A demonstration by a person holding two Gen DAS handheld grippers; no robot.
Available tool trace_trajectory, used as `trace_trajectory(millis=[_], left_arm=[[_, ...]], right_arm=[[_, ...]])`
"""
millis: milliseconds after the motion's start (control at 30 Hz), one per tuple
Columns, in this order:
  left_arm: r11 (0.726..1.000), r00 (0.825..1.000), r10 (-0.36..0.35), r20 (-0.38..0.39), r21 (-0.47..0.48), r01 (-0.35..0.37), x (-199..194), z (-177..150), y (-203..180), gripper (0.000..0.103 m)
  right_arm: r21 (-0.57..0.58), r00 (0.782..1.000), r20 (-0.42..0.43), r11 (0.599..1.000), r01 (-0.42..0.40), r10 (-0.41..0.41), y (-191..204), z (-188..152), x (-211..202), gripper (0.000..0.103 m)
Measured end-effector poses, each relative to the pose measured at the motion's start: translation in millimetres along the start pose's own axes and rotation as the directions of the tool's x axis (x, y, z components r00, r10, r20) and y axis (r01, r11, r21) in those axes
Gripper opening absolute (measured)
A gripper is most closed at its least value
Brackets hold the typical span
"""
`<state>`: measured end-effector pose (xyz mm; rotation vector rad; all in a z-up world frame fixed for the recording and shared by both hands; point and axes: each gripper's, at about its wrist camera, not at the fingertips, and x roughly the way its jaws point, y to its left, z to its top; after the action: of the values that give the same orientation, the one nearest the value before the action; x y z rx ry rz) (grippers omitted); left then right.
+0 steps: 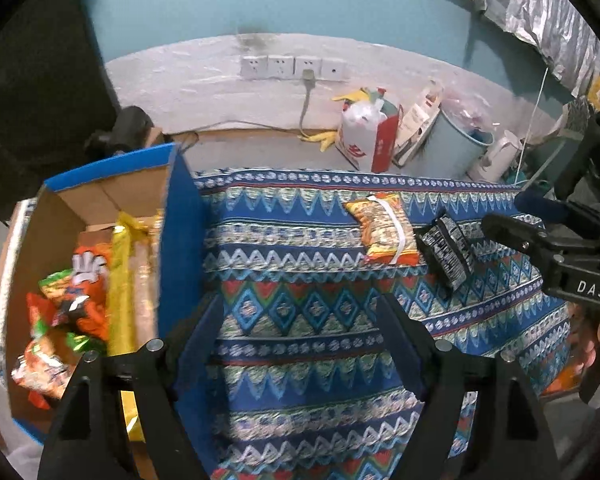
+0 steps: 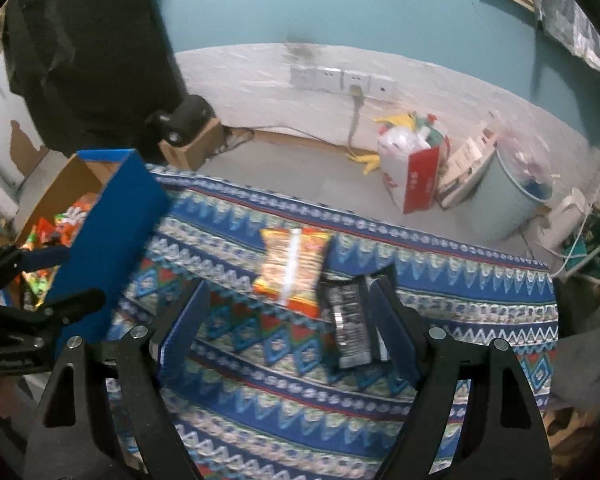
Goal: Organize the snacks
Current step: 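Move both open tools back toward the orange chip bag and black bag, then grasp the black bag with the right tool while the left tool grasps the orange chip bag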
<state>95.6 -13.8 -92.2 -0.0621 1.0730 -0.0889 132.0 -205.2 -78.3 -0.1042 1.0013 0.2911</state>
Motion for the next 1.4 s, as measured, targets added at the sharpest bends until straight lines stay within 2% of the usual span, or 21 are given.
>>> trace_trajectory(millis=[67, 167, 300, 567, 733, 967, 1133, 1233, 1300, 1333, 1400], left_arm=[[1.0, 1.0, -0.018, -0.017, 0.006, 0.018, 12, 7, -6, 0.08], [0.999, 0.999, -0.009, -0.032, 0.044, 0.01, 28, 15, -15, 0.08], [0.998, 0.999, -0.007, -0.047, 0.068, 0.01, 47, 20, -21, 0.08], [0.994, 0.995, 0.002, -0.102, 0.112, 0.01, 86, 18, -35, 0.08], [0.994, 0.989, -0.009, -0.146, 0.106, 0.025, 107, 14, -42, 0.08], [0.992, 0.985, -0.015, -0.171, 0.124, 0.036, 122, 11, -52, 0.08], [0.992, 0.985, -0.017, -0.174, 0.123, 0.039, 125, 14, -57, 0.08], [0.992, 0.983, -0.026, -0.179, 0.119, 0.048, 127, 17, -60, 0.08], [0.992, 0.983, -0.033, -0.182, 0.11, 0.054, 127, 20, -62, 0.08], [0.993, 0.983, -0.036, -0.181, 0.105, 0.056, 128, 22, -63, 0.08], [0.995, 0.985, -0.041, -0.169, 0.086, 0.057, 128, 26, -63, 0.081]], right_arm=[[0.013, 1.0, -0.021, 1.0, -0.005, 0.005, -15, 3, 7, 0.081], [0.001, 0.999, -0.048, 1.0, 0.013, -0.013, -33, 9, 20, 0.081], [0.008, 0.994, -0.106, 1.0, -0.002, 0.003, -49, 5, 47, 0.081], [0.013, 0.981, -0.195, 1.0, -0.006, 0.009, -60, -19, 97, 0.081], [0.028, 0.973, -0.23, 1.0, 0.001, 0.005, -64, -29, 117, 0.081], [-0.013, 0.967, -0.25, 0.999, 0.039, -0.041, -64, -39, 131, 0.081], [0.022, 0.967, -0.249, 0.998, 0.063, -0.055, -75, -37, 135, 0.081], [0.028, 0.959, -0.277, 0.998, 0.062, -0.052, -78, -42, 142, 0.081], [0.024, 0.963, -0.263, 0.997, 0.07, -0.061, -78, -43, 142, 0.081], [0.033, 0.963, -0.263, 0.997, 0.065, -0.054, -79, -43, 142, 0.08], [0.043, 0.966, -0.254, 0.997, 0.065, -0.052, -82, -42, 138, 0.061]])
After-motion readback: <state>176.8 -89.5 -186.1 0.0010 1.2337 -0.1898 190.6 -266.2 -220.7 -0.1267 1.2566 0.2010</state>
